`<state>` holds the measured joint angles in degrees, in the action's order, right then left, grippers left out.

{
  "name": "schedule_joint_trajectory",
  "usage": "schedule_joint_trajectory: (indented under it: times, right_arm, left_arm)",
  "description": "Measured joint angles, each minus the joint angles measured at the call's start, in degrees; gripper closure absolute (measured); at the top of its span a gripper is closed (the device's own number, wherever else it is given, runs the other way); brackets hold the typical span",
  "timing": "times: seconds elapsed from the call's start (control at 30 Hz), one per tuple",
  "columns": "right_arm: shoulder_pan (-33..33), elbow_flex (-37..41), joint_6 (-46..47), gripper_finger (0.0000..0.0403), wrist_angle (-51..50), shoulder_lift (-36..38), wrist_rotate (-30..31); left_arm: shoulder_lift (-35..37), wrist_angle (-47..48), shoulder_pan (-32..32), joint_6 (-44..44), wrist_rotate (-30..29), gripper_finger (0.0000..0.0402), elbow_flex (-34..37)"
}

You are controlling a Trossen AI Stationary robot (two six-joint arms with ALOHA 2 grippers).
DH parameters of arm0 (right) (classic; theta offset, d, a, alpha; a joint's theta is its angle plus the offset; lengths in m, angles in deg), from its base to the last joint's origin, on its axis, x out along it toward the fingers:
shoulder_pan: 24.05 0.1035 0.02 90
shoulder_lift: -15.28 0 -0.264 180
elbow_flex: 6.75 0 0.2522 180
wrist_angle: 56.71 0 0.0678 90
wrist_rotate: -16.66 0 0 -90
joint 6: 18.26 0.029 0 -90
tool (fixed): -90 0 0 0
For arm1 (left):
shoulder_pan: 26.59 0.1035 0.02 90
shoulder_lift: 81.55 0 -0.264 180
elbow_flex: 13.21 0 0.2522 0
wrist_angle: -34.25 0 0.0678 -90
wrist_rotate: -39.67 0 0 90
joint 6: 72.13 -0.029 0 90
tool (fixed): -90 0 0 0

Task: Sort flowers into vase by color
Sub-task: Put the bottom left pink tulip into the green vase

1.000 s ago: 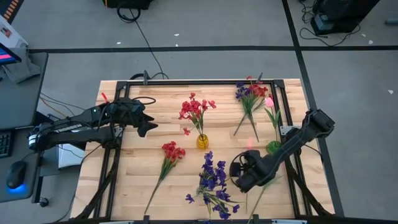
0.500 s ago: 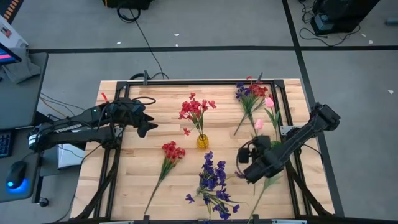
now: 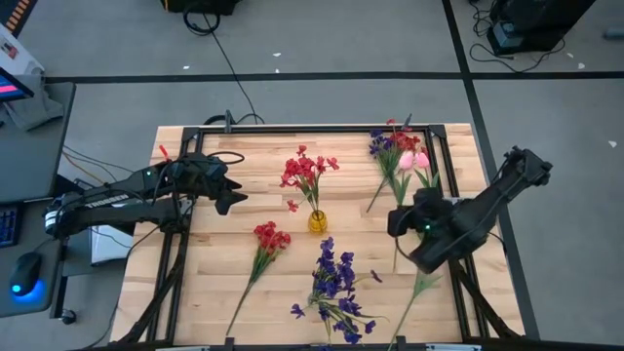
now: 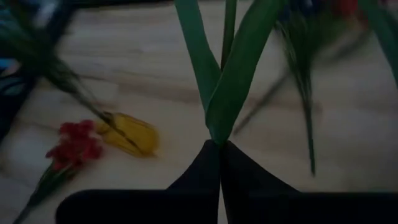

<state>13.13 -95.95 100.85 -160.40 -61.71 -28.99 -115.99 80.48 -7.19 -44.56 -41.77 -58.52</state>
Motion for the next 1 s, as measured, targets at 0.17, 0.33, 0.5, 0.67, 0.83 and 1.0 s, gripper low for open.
schedule_joint_trajectory:
  times: [0.17,0.33,0.5,0.67,0.83,1.0]
  right_arm:
    - [1.48,0.02,-12.07,0.0393,-0.10,4.59,3.64]
    - [3.67,0.02,-19.76,0.0392,-0.13,9.51,9.70]
    - [5.58,0.02,-27.93,0.0392,-0.15,14.11,13.59]
    - [8.85,0.04,-35.27,0.0392,-0.13,18.76,19.97]
    - [13.10,0.04,-41.00,0.0392,-0.15,24.29,21.82]
    - [17.08,0.06,-46.50,0.0392,-0.13,29.08,23.28]
  left_arm:
    - [-0.01,0.00,0.00,0.08,-1.06,0.0122,0.00]
    - [0.00,0.00,0.00,0.11,-2.84,0.0122,0.00]
    - [-0.01,0.02,0.00,0.13,-4.41,0.0122,0.00]
    - [-0.01,0.02,0.00,0.54,-5.93,0.0122,0.00]
    - [-0.01,0.01,0.00,3.74,-7.41,0.0122,0.00]
    - [-0.01,0.02,0.00,6.92,-8.86,0.0122,0.00]
